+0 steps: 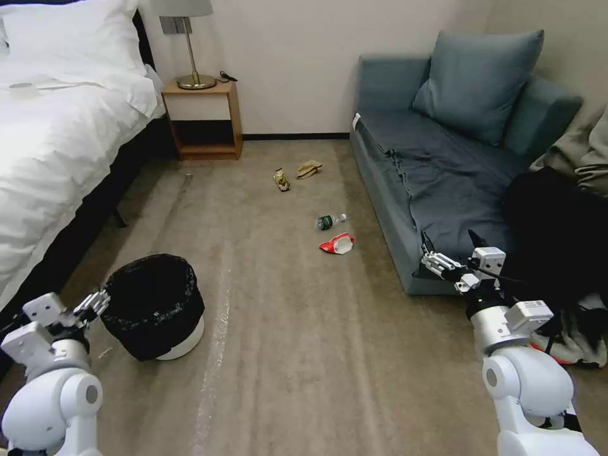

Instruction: Pick up the trash bin, then pick up the garbage on the floor and place it into the trash bin.

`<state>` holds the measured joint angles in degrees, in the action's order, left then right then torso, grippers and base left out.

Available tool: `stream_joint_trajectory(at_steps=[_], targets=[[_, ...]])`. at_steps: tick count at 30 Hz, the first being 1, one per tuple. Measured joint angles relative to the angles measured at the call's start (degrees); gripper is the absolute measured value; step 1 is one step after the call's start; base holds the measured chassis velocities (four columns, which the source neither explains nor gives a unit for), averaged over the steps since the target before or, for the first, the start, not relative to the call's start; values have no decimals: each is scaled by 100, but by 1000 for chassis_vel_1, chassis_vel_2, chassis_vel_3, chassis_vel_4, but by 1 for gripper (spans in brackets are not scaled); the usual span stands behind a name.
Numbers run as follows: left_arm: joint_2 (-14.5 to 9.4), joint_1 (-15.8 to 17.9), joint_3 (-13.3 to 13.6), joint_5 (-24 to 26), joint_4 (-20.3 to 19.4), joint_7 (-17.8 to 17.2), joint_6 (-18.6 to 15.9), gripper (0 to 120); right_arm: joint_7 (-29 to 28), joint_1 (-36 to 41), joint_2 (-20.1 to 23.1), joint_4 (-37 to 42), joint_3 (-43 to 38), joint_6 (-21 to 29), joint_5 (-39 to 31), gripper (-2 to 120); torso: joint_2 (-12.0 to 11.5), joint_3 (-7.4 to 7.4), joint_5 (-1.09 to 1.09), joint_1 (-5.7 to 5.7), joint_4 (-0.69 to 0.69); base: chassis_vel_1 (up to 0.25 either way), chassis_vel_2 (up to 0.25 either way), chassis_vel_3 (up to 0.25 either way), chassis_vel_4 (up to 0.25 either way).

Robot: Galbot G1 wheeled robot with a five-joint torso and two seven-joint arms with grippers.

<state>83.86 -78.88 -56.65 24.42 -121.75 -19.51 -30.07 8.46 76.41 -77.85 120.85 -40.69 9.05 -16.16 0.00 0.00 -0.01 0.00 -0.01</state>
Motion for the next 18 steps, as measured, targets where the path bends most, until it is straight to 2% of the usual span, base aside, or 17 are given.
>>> stream_joint_trajectory(at_steps=[4,6,7,8,10,12,13,14,16,17,18], targets=[[6,5,-53,53,81,-33,8,100,18,5,-2,-1,21,-5,57,100,0,0,3,0,0,0,0,0,0],[-5,97,-250,227,530,-178,109,100,41,30,-2,-3,15,-32,72,100,0,0,2,0,1,0,0,0,0],[-5,97,-250,227,530,-178,109,100,41,30,-2,-3,15,-32,72,100,0,0,2,0,1,0,0,0,0],[-24,173,-397,354,880,-295,196,100,52,49,-2,-1,5,-52,74,100,0,0,-1,0,1,0,0,0,0],[-40,229,-488,443,1111,-353,259,100,77,85,-6,14,-8,-83,81,100,0,0,-1,0,3,0,0,0,0],[-47,246,-488,472,1150,-376,272,100,84,99,-8,22,-14,-96,90,100,0,0,3,0,3,0,0,0,0],[-64,383,-381,601,1343,-517,268,100,87,115,-11,23,-21,-112,106,100,0,0,7,0,4,0,0,0,0],[-63,473,-292,654,1399,-546,265,100,92,129,-12,25,-23,-119,115,100,0,1,-7,0,1,0,0,0,0],[-62,523,-245,678,1412,-568,263,100,92,138,-13,38,-33,-131,123,100,0,0,-8,0,-3,0,0,0,0],[-63,571,-207,689,1413,-577,268,100,95,147,-16,40,-37,-137,130,100,0,1,8,0,-1,0,0,0,0],[-63,571,-207,689,1413,-577,268,100,95,147,-16,40,-37,-137,130,100,0,1,8,0,-1,0,0,0,0]])
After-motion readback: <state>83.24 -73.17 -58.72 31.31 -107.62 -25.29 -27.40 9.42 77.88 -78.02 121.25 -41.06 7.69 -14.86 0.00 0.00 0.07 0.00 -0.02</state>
